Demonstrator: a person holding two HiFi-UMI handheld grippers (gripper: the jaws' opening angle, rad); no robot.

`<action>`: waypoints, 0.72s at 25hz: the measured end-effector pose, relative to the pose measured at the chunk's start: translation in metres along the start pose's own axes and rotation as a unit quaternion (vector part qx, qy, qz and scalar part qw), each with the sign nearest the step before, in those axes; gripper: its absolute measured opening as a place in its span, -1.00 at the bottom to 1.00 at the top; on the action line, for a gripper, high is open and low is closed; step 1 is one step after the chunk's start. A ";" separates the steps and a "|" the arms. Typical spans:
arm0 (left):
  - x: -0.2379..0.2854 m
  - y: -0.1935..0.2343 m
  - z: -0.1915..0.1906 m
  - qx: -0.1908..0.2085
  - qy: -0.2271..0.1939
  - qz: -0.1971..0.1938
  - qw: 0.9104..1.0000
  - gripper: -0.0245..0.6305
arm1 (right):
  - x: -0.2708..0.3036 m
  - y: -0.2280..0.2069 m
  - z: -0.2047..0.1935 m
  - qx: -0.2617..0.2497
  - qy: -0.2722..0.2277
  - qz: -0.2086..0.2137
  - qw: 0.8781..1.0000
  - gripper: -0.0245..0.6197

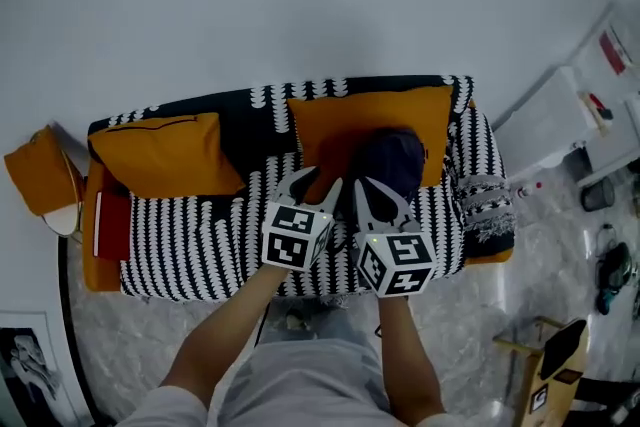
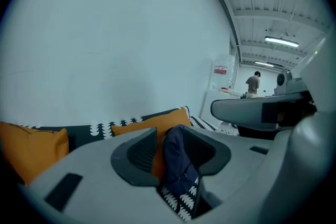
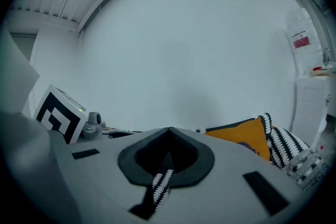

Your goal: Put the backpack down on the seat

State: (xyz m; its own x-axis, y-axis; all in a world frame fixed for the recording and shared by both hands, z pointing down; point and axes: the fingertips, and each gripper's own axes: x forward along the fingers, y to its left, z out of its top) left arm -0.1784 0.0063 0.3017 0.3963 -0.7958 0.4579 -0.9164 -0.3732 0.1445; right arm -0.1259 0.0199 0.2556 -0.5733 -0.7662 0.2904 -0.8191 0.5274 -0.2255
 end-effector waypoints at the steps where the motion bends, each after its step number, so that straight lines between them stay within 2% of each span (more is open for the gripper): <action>1: -0.011 0.000 0.001 -0.006 -0.006 0.004 1.000 -0.43 | -0.004 0.009 0.003 -0.004 -0.003 0.003 1.000 -0.92; 7: -0.072 0.002 0.007 -0.026 -0.046 0.022 0.998 -0.49 | -0.026 0.059 0.010 -0.029 -0.014 0.017 0.999 -0.92; 14: -0.127 0.000 0.000 -0.032 -0.070 0.047 0.996 -0.82 | -0.048 0.104 0.006 -0.046 -0.017 0.032 0.998 -0.92; 18: -0.150 -0.001 -0.005 -0.038 -0.078 0.057 0.995 -0.89 | -0.062 0.120 0.002 -0.055 -0.018 0.034 0.998 -0.92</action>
State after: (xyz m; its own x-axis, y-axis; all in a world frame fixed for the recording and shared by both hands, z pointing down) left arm -0.2369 0.1285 0.2376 0.2879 -0.8971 0.3351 -0.9552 -0.2440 0.1674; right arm -0.1889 0.1301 0.2083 -0.6275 -0.7395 0.2437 -0.7772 0.6136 -0.1392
